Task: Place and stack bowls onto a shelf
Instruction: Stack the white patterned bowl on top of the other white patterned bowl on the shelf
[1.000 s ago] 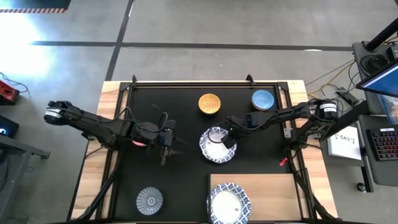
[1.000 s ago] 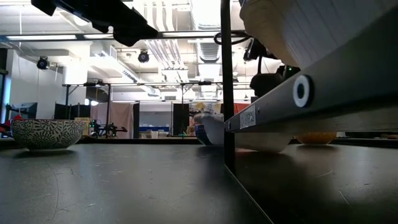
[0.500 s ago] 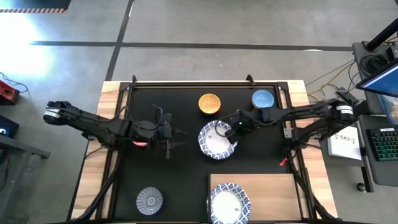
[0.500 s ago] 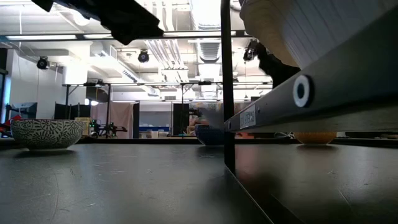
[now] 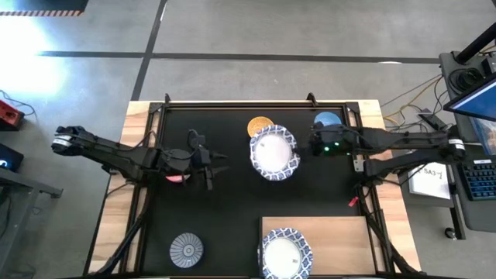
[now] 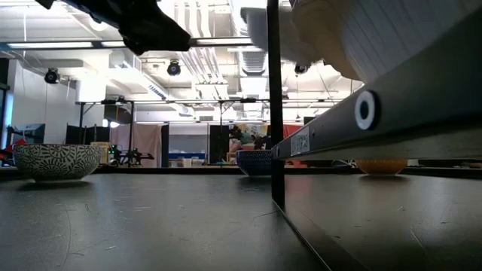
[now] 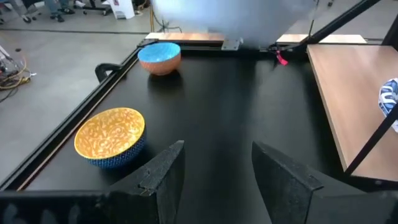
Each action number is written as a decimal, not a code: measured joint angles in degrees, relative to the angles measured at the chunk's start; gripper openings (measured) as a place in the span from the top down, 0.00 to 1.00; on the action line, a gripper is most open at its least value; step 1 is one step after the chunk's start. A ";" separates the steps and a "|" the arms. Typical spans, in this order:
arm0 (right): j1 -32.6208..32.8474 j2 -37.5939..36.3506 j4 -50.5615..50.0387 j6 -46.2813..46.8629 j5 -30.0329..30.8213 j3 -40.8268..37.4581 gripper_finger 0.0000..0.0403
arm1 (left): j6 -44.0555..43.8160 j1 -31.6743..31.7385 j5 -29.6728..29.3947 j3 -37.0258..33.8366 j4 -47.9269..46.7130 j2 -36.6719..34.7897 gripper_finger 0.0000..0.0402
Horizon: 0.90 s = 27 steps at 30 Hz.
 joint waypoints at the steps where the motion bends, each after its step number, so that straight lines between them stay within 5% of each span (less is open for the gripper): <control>1: 1.22 -0.50 -0.03 0.31 -0.98 0.56 0.98 | -0.21 -0.04 -0.02 0.00 -0.41 -0.02 0.58; 5: 7.52 -0.78 -0.27 2.44 -6.90 2.75 0.98 | -0.80 -0.04 -1.77 0.00 -2.66 -0.06 0.58; 19: 32.17 11.61 -0.89 19.80 -6.76 8.95 0.98 | 0.97 -0.02 -4.57 0.00 -3.26 -0.44 0.58; 27: 40.89 17.05 -6.41 20.94 -7.75 16.61 0.98 | 0.97 -0.02 -4.59 0.00 -4.51 -0.98 0.58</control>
